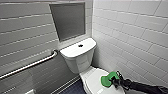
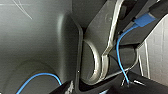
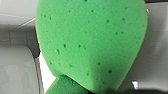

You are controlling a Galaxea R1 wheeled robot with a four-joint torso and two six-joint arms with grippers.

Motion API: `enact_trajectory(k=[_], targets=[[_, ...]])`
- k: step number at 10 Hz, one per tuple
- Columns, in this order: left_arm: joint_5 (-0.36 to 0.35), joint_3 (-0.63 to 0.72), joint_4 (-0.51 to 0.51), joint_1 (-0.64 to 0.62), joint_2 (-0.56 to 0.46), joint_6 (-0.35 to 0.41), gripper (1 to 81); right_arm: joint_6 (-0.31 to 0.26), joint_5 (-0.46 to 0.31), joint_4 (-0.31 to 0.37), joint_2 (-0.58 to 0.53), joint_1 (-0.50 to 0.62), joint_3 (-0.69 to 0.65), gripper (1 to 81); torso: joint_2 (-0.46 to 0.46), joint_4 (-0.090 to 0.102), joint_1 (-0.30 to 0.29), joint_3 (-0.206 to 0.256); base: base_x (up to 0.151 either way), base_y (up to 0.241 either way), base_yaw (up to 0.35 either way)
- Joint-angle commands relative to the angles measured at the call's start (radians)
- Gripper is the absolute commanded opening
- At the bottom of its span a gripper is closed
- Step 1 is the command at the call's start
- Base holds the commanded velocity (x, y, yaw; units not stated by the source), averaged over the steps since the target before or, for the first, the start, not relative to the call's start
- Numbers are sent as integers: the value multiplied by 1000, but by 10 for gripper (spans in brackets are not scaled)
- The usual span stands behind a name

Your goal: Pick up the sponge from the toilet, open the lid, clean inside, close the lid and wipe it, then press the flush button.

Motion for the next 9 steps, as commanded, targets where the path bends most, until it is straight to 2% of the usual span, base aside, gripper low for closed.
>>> enact_trajectory(k=[1, 3, 7, 9], targets=[[17, 38, 10, 9, -18, 3, 811, -6, -37, -8, -153, 13, 131, 10, 0, 0, 0, 0, 0, 0, 0], [17, 41, 12, 9, -16, 3, 811, -9, 31, -17, -260, -40, 292, 10, 0, 0, 0, 0, 0, 0, 0], [17, 55, 17, 7, -21, 3, 811, -12, 89, -21, -390, -142, 456, 10, 0, 0, 0, 0, 0, 0, 0], [17, 55, 18, 2, -15, 5, 811, -43, 135, -24, -471, -193, 552, 10, 0, 0, 0, 0, 0, 0, 0]])
